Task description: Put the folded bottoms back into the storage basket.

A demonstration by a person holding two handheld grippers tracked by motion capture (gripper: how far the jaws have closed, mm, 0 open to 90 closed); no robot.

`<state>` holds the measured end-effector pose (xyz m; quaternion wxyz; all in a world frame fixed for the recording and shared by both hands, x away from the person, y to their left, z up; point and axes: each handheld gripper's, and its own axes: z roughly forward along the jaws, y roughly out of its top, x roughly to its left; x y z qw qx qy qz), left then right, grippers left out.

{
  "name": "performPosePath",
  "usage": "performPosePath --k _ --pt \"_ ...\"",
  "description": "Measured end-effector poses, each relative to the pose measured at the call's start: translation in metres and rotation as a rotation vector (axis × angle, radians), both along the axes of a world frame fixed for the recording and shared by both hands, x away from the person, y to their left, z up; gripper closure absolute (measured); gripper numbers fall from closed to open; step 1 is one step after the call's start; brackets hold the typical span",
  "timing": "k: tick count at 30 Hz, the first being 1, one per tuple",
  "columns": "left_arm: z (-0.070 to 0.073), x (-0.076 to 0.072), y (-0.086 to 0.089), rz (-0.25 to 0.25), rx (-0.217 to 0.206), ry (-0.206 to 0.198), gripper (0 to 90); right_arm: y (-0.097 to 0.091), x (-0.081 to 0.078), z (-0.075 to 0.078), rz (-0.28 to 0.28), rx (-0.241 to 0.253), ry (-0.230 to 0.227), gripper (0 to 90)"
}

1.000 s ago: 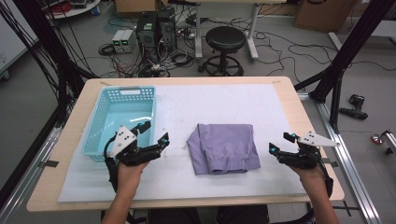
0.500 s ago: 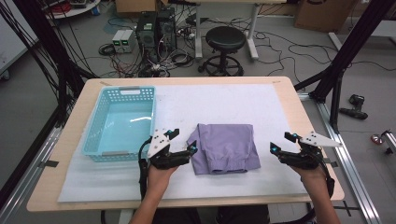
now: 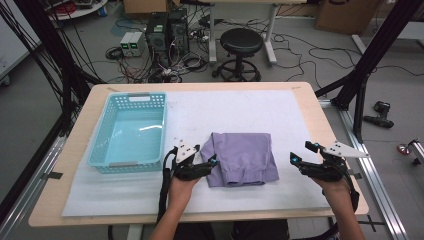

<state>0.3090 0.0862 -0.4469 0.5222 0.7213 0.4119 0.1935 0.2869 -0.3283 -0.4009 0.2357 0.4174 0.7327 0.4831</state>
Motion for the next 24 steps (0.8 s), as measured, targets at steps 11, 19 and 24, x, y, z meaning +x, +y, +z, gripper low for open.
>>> performPosePath --k 11,19,24 --pt "-0.010 0.010 -0.014 0.071 0.117 0.117 35.8 -0.003 -0.001 0.002 -0.004 0.016 -0.007 23.5" --pt "-0.013 0.018 -0.023 0.104 0.208 0.194 42.1 -0.003 -0.001 0.002 -0.004 0.019 -0.010 23.4" --pt "-0.012 0.016 -0.029 0.089 0.243 0.176 59.3 -0.003 -0.001 0.002 -0.006 0.022 -0.008 23.4"
